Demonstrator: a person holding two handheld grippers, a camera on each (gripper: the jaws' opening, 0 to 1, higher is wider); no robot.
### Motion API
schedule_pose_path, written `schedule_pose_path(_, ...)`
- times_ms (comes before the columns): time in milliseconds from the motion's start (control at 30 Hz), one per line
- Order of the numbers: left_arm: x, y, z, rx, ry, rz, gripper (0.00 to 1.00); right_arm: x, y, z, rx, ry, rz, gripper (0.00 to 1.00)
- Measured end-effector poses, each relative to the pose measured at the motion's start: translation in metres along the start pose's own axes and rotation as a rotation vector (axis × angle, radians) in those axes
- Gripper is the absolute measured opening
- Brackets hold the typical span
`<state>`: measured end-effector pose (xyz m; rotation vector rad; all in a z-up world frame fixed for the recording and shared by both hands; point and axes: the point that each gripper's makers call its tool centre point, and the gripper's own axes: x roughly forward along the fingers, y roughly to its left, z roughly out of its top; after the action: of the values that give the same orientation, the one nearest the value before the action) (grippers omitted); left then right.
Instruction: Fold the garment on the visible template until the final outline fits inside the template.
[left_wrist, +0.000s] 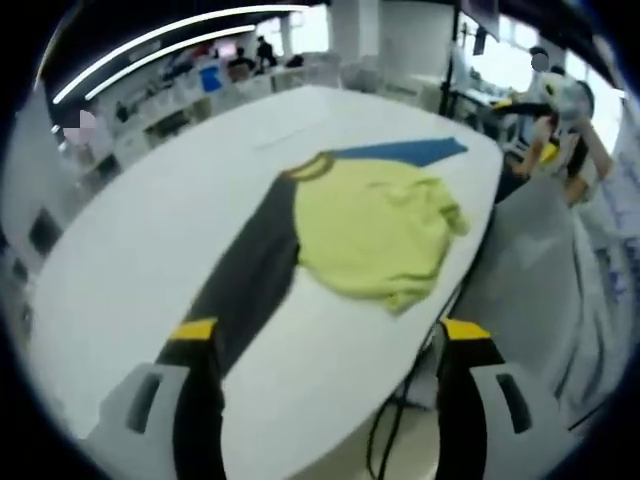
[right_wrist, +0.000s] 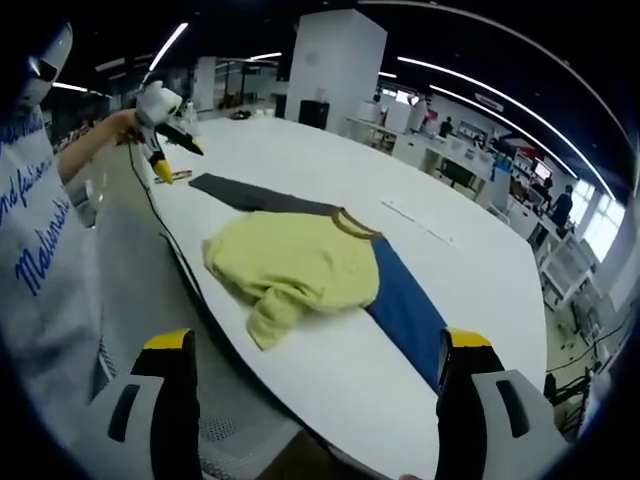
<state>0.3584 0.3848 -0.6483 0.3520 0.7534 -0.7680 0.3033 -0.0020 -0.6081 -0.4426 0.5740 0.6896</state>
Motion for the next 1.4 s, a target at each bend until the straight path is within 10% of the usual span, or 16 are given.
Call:
schedule_pose_path(933,0.001,-0.054,-0.005,-0.047,-0.05,-0.075,1.0,0.007,0.009,-0.012,0.027,0.047,0.03,1.0)
schedule_pose_path(1400,0.022,-0.065,-0.006,-0.075,-0.043,-0.118,0.86,0.028,0.016,-0.006,0.047,0.024,0.079,1.0)
